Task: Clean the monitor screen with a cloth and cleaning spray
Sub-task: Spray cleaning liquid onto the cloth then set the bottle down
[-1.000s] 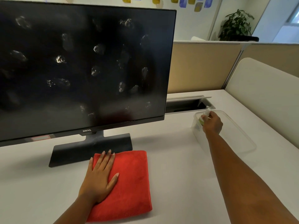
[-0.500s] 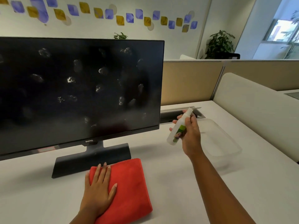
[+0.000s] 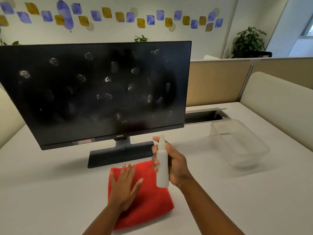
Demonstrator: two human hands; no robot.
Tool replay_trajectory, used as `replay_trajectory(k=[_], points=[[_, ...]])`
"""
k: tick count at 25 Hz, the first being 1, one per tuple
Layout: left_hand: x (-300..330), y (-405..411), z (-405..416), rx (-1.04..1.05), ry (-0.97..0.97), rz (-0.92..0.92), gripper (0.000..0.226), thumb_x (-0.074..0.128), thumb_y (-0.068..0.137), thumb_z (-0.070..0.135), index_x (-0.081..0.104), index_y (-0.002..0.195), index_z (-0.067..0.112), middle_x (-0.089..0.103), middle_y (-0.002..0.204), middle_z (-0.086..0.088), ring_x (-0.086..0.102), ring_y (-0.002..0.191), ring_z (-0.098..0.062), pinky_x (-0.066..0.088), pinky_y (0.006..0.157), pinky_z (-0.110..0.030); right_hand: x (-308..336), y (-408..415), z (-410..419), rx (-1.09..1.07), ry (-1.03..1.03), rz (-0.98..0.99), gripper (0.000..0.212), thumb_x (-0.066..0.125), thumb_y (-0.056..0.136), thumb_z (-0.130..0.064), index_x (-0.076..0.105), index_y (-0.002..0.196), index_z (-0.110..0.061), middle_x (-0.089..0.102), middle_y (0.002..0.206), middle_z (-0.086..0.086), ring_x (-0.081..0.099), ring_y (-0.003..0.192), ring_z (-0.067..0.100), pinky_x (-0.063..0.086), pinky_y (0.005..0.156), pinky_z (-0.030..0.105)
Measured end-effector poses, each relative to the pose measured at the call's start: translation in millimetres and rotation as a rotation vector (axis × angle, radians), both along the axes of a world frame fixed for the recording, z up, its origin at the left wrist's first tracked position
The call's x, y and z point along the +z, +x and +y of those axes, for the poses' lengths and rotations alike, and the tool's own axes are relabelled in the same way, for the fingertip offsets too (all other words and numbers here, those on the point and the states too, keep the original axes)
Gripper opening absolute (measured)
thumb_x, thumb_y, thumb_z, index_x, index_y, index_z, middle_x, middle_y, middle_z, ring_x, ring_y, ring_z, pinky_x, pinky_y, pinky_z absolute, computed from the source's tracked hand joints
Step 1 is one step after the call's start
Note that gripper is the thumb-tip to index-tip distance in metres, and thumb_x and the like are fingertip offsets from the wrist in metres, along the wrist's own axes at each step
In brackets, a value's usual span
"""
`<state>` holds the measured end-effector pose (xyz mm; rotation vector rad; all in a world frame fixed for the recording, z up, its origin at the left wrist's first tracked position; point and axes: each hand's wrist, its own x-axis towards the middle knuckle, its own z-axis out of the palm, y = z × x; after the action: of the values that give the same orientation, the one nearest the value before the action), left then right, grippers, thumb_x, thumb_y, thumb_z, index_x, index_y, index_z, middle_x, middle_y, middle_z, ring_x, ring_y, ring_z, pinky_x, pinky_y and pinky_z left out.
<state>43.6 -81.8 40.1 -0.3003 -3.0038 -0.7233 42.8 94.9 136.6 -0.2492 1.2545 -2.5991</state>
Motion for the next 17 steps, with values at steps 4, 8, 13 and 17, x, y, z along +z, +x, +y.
replay_trajectory(k=[4,8,13,17], points=[[30,17,22,-0.070,0.401,-0.178,0.081,0.010,0.043,0.096,0.050,0.090,0.044,0.050,0.109,0.020,0.040,0.111,0.000,-0.005,0.112,-0.047,-8,-1,-10,-0.109,0.135,0.014,0.034,0.040,0.082,-0.033,0.054,0.112,-0.024,0.065,0.076,-0.002,0.061,0.059,0.015,0.054,0.056,0.026],[37,26,34,-0.034,0.702,-0.252,0.063,0.056,0.052,0.080,0.063,0.092,0.033,0.066,0.098,0.008,0.062,0.096,-0.010,0.047,0.096,-0.043,-12,6,-21,-0.172,0.255,0.034,0.035,0.042,0.086,-0.033,0.053,0.118,-0.024,0.064,0.083,-0.001,0.062,0.070,0.015,0.055,0.064,0.027],[60,36,31,-0.054,0.853,-0.374,0.017,0.056,0.079,0.033,0.058,0.094,0.024,0.065,0.094,0.005,0.063,0.088,-0.007,0.047,0.093,-0.029,-6,14,-33,-0.144,0.503,0.056,0.027,0.033,0.099,-0.020,0.043,0.122,-0.030,0.060,0.100,-0.003,0.061,0.087,0.015,0.053,0.079,0.026],[61,39,23,-0.058,0.907,-0.436,0.013,0.046,0.089,0.026,0.059,0.088,0.026,0.068,0.079,0.013,0.065,0.078,-0.002,0.046,0.072,-0.013,-6,16,-33,-0.020,0.534,0.087,0.031,0.031,0.100,-0.019,0.034,0.126,-0.035,0.062,0.101,-0.004,0.062,0.093,0.013,0.054,0.079,0.021]])
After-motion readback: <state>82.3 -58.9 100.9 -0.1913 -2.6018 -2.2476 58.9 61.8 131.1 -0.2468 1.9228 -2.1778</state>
